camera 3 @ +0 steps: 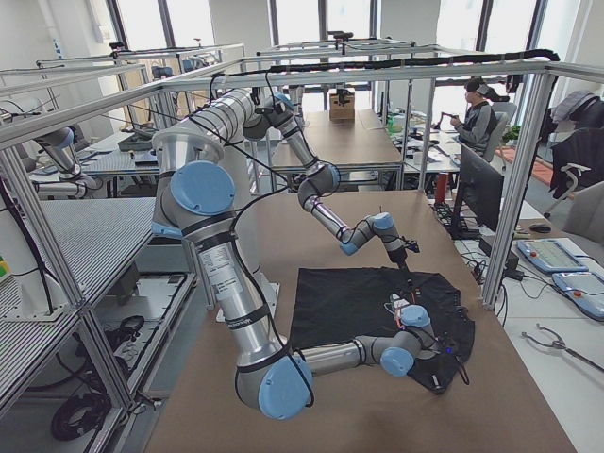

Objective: Fold clothes

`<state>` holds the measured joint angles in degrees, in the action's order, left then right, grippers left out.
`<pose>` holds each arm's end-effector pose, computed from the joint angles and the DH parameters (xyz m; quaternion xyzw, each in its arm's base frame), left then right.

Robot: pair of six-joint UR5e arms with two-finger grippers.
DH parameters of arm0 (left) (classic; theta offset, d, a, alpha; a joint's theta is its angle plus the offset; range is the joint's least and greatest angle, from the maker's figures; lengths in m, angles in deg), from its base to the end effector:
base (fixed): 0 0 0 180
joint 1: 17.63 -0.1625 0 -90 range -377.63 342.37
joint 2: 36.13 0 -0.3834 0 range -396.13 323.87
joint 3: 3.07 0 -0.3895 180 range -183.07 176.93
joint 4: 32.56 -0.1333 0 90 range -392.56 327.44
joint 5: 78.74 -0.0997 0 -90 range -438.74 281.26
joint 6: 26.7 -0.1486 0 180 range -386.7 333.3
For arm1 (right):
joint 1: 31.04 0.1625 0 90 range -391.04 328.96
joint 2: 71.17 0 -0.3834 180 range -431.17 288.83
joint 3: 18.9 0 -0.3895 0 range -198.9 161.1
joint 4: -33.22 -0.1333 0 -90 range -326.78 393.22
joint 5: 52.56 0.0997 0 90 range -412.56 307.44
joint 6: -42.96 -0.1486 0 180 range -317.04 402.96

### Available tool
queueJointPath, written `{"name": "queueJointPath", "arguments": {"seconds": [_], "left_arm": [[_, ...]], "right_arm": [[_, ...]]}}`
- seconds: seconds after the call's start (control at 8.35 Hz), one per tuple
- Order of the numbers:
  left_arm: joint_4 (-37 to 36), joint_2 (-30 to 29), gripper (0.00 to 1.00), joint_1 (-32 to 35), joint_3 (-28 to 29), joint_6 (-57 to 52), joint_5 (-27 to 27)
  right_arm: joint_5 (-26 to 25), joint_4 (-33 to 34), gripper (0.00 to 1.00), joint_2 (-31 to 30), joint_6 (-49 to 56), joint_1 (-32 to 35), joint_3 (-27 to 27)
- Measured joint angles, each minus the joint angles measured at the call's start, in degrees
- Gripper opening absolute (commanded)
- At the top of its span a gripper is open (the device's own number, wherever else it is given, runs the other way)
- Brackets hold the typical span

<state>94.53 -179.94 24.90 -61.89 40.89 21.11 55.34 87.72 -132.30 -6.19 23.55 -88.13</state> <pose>0.5503 -0.6511 0.2267 0.2035 0.4585 -0.1088 0.8582 -0.3576 -0.6543 0.4770 0.1742 -0.3537 0.0524 0.9175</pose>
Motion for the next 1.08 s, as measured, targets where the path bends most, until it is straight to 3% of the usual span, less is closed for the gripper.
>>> {"name": "queueJointPath", "arguments": {"seconds": [0.12,0.24,0.36,1.08], "left_arm": [[0.03,0.06,1.0,0.0,0.0,0.0,-0.11],[0.03,0.08,1.0,-0.03,0.01,0.0,-0.15],[0.05,0.1,1.0,-0.03,0.02,-0.01,-0.17],[0.13,0.14,1.0,0.45,0.02,-1.68,0.08]], "right_arm": [[0.01,0.0,0.28,0.06,0.06,0.03,0.03],[-0.01,0.0,0.07,0.1,0.08,0.07,0.05],[-0.05,0.0,0.0,0.21,0.1,0.16,0.06],[-0.25,0.95,0.0,4.5,-4.23,0.24,-0.13]]}}
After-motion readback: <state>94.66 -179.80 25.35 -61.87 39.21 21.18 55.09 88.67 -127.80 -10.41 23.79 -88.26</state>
